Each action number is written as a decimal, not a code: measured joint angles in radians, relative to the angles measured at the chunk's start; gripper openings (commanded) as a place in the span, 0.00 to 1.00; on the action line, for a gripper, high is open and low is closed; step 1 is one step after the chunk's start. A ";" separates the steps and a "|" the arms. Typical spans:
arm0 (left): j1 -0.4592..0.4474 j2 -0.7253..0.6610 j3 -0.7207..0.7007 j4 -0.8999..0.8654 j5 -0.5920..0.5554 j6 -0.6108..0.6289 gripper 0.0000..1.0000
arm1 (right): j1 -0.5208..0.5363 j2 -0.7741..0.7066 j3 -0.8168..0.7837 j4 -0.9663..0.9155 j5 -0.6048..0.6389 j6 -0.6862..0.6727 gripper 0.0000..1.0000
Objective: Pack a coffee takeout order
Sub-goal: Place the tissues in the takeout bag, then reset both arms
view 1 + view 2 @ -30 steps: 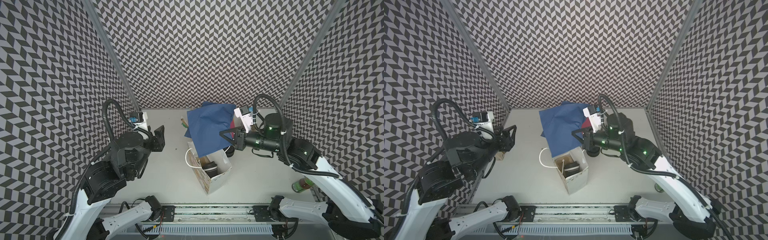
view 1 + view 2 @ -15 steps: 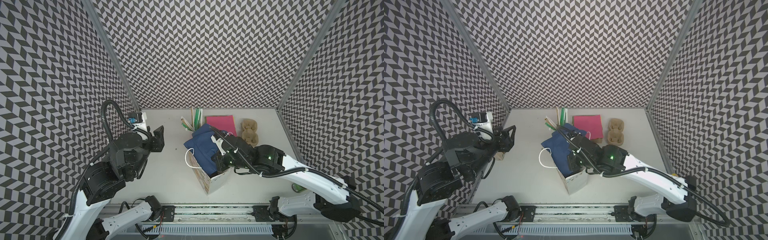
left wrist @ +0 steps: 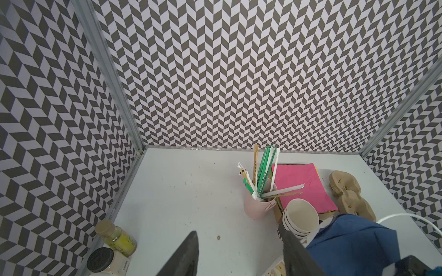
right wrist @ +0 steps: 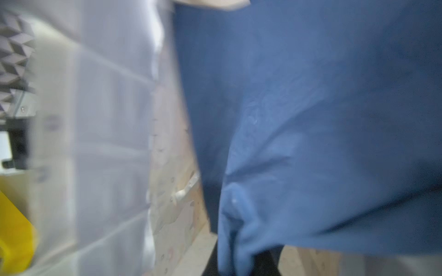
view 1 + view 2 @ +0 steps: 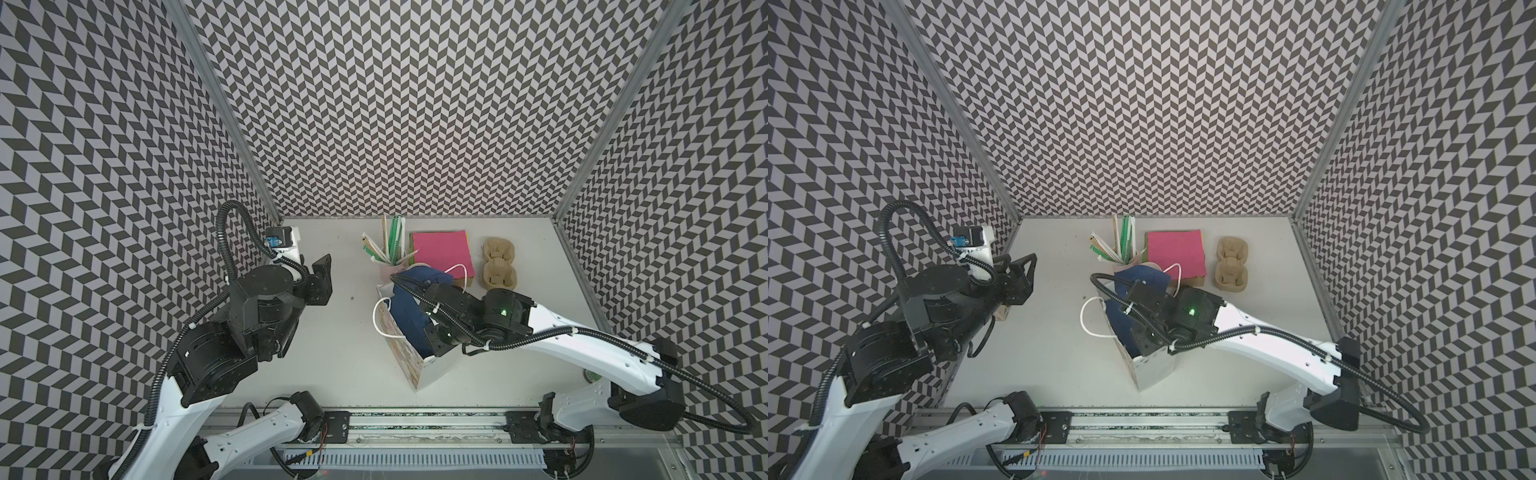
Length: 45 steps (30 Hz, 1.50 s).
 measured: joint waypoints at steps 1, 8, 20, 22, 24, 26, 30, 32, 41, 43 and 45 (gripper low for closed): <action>0.000 0.000 -0.004 0.000 0.000 0.000 0.57 | 0.000 0.006 0.031 -0.013 -0.002 -0.007 0.47; 0.000 -0.002 -0.016 0.000 0.000 0.000 0.57 | -0.003 0.032 0.269 -0.045 0.011 -0.040 0.64; 0.000 -0.020 -0.066 0.000 -0.013 -0.003 0.59 | -0.168 0.013 0.239 0.152 0.140 -0.117 0.97; 0.000 -0.027 -0.076 0.000 -0.026 -0.002 0.67 | -0.216 -0.062 0.186 0.246 0.178 -0.140 0.99; 0.000 -0.040 -0.089 0.003 -0.053 0.010 0.81 | -0.273 -0.150 0.117 0.343 0.220 -0.163 0.99; 0.000 -0.061 -0.118 0.019 -0.086 0.035 0.97 | -0.341 -0.242 0.020 0.443 0.257 -0.179 0.99; 0.000 -0.145 -0.252 0.092 -0.181 0.075 1.00 | -0.508 -0.421 -0.278 0.682 0.349 -0.195 0.99; 0.000 -0.200 -0.348 0.151 -0.219 0.096 1.00 | -0.571 -0.481 -0.434 0.792 0.399 -0.206 0.99; 0.005 -0.395 -0.864 0.658 -0.315 0.279 1.00 | -0.776 -0.496 -0.990 1.336 0.622 -0.317 0.99; 0.023 -0.403 -0.968 0.782 -0.307 0.335 1.00 | -0.826 -0.431 -1.039 1.413 0.678 -0.317 0.99; 0.069 -0.390 -1.050 0.879 -0.283 0.364 1.00 | -0.868 -0.365 -1.100 1.534 0.695 -0.364 0.99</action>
